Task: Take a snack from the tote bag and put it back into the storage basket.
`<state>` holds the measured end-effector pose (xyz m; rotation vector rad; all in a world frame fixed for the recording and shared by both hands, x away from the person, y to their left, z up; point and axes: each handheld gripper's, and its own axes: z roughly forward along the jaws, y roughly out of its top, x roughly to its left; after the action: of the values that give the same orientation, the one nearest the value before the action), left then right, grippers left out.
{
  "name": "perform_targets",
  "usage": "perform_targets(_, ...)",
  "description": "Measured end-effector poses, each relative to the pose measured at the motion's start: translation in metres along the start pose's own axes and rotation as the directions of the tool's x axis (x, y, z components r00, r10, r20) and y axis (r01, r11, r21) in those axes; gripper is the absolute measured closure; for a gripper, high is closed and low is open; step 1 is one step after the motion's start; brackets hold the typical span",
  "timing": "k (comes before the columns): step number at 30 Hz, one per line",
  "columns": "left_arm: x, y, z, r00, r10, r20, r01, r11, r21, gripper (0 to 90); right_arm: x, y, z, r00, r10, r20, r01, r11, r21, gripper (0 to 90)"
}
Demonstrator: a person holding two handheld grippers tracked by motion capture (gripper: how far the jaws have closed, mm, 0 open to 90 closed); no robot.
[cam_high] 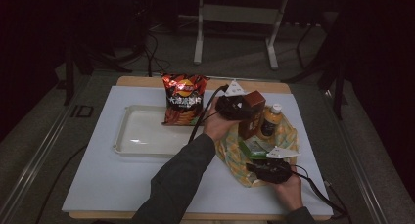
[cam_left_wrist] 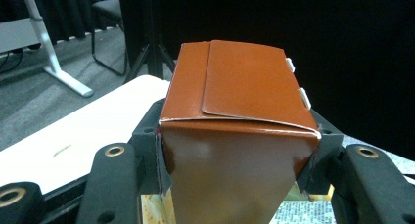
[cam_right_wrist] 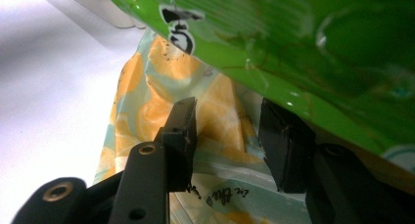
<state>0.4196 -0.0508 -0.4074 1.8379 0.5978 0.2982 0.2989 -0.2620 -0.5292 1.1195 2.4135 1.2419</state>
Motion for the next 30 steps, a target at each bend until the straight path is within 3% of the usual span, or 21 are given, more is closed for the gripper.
perform_targets(14, -0.011, 0.009, -0.013, 1.0, 0.006, 0.0, -0.006, 0.9998, -0.019, 42.4, 0.0, -0.001, 0.001, 1.0, -0.007, 0.002, 0.007, 1.0, 0.001, 57.8)
perform_targets(20, -0.013, 0.01, -0.017, 0.9998, 0.01, 0.016, -0.009, 0.9999, -0.006, 42.3, 0.001, -0.002, 0.002, 1.0, -0.005, 0.003, 0.005, 1.0, 0.002, 58.0)
perform_targets(30, -0.017, 0.018, -0.031, 0.9995, 0.012, 0.028, -0.011, 0.9995, -0.029, 42.4, 0.0, -0.003, 0.003, 1.0, -0.003, 0.0, 0.003, 1.0, 0.003, 57.9)
